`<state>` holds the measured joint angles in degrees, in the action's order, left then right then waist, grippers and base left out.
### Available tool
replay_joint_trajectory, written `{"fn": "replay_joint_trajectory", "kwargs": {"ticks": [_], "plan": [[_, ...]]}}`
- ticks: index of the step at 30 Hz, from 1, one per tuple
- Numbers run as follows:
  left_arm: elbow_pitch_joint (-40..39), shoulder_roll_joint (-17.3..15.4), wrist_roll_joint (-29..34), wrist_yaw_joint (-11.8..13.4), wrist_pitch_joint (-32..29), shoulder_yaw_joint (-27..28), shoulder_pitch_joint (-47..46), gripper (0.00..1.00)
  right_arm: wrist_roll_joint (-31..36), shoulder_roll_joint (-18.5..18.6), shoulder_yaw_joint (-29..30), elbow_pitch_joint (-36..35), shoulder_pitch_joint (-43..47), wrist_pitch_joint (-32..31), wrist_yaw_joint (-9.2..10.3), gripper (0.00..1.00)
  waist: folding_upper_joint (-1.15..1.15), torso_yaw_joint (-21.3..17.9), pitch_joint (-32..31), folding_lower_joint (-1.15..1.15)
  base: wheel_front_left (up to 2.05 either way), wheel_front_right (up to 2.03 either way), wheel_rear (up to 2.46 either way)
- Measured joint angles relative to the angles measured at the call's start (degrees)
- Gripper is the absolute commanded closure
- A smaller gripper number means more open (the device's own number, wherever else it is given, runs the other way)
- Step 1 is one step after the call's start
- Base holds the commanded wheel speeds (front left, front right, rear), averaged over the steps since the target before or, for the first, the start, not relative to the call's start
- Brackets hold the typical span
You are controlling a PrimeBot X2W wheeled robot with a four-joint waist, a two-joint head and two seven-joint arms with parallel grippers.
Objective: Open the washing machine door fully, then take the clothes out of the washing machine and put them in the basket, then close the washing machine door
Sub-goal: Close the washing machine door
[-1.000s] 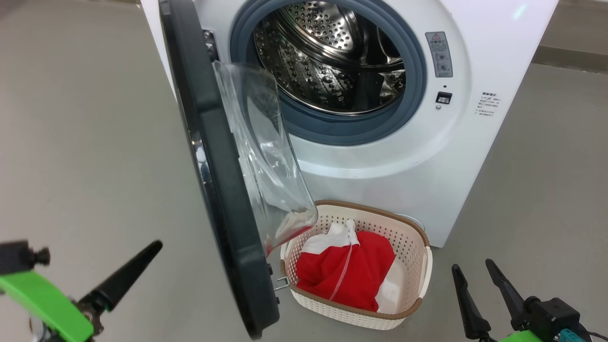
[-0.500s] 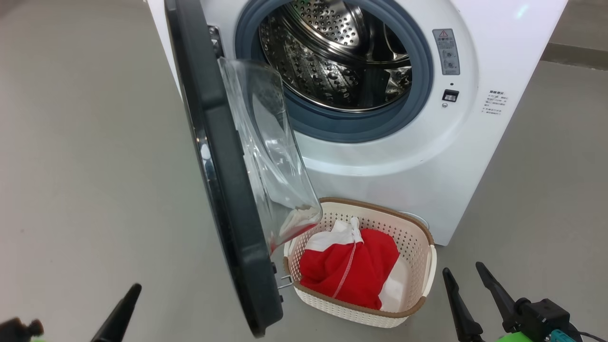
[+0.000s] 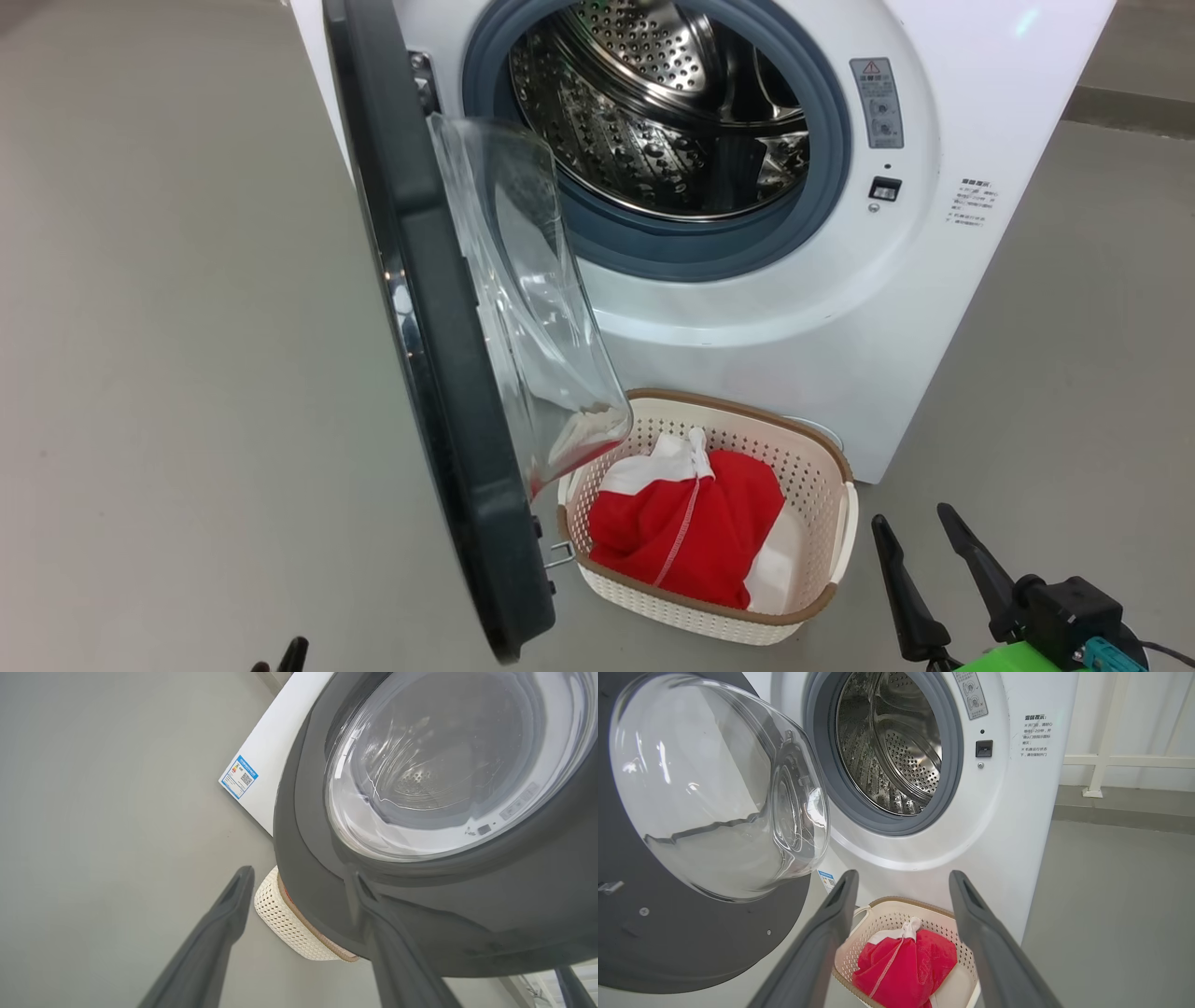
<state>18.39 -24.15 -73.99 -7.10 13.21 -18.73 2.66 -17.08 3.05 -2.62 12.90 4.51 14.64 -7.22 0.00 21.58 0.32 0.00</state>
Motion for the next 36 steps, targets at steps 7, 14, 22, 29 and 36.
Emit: {"fn": "replay_joint_trajectory", "kwargs": {"ticks": [7, 14, 22, 29, 36], "plan": [[3.8, 4.4, 20.4, 0.0, 1.1, 9.3, -0.6, 0.00, 0.0, 0.0, 0.1, 0.0, 0.0, 0.0, 0.00, 0.00, 0.00, 0.0, 0.1, 0.00, 0.00, 0.00, 0.00], [-1.0, 13.8, 45.5, -0.1, 1.1, 21.3, 0.1, 0.00, 0.0, -0.1, 0.2, 0.0, 0.0, 0.0, 0.00, 0.00, 0.00, 0.0, -0.4, 0.00, 0.00, 0.00, 0.00], [-6.8, 19.1, 57.3, -0.1, 1.1, 25.2, 3.4, 0.00, -0.4, -0.2, 0.3, 0.0, 0.1, 0.0, 0.00, 0.00, 0.00, -0.3, -0.8, 0.00, 0.00, 0.00, 0.00], [-6.5, 19.9, 58.4, -0.1, 1.1, 24.4, 4.5, 0.00, -0.5, -0.2, 0.5, -0.1, 0.4, 0.0, 0.00, 0.00, 0.00, -0.3, -0.8, 0.00, 0.00, 0.00, 0.00], [-6.4, 19.9, 58.4, -0.1, 1.1, 24.3, 4.5, 0.00, -0.5, -0.3, 0.8, -0.1, 0.5, 0.0, 0.00, 0.00, 0.00, -0.1, -0.9, 0.00, 0.00, 0.00, 0.00]]}}
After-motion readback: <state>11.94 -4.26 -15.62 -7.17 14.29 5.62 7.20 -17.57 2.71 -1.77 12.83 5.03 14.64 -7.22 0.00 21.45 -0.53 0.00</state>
